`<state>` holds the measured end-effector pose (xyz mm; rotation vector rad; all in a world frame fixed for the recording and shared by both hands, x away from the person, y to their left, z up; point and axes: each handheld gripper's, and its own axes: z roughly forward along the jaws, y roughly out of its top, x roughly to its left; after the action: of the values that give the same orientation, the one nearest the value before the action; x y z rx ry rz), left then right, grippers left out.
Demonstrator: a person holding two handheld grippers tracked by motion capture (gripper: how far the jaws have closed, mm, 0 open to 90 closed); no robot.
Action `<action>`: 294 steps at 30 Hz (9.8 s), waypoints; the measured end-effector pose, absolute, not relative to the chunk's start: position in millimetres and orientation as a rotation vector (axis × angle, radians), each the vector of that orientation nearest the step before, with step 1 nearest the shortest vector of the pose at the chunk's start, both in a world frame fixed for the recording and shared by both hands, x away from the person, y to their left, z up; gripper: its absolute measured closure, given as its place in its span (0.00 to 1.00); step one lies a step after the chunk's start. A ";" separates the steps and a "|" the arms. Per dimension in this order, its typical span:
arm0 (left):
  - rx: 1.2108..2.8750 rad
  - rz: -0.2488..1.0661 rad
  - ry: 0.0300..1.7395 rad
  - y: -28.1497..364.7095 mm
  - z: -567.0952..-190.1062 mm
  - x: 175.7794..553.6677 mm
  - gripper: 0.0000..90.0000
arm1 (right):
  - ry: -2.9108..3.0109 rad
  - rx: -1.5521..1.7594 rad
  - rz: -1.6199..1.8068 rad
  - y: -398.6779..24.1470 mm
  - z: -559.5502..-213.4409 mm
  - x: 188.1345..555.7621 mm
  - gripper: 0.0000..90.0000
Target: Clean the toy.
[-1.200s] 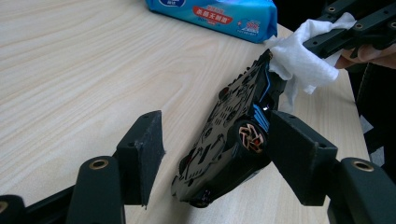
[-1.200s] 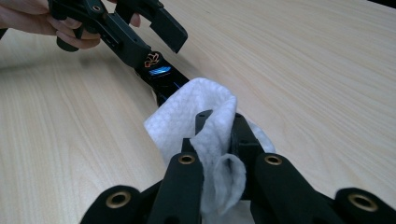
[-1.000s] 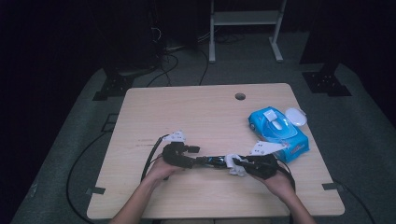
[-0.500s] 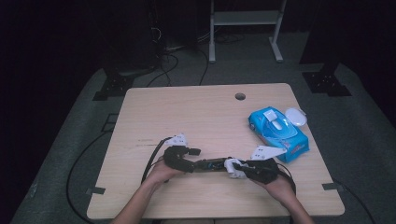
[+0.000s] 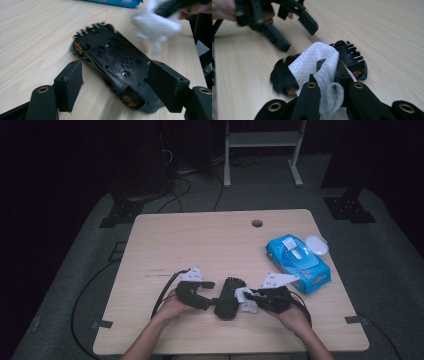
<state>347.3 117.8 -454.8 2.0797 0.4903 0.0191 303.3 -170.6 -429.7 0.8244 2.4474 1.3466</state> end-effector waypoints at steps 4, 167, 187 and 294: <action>2.089 0.009 0.483 117.5 -456.4 345.8 0.30 | 2.522 0.841 1.239 -160.7 -439.0 313.8 0.93; 2.302 0.239 0.338 101.3 -472.7 337.8 0.26 | 2.459 0.811 1.092 -141.1 -446.7 301.6 0.94; 2.303 0.234 0.339 101.4 -472.2 339.2 0.26 | 2.411 0.979 1.092 -170.8 -445.6 310.1 0.94; 2.307 0.229 0.217 78.0 -468.9 324.4 0.26 | 2.451 0.781 1.251 -99.0 -448.7 299.0 0.93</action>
<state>324.4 78.0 -468.9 2.3069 0.2169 0.2286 299.0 -99.0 -448.7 0.7813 2.4508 1.2514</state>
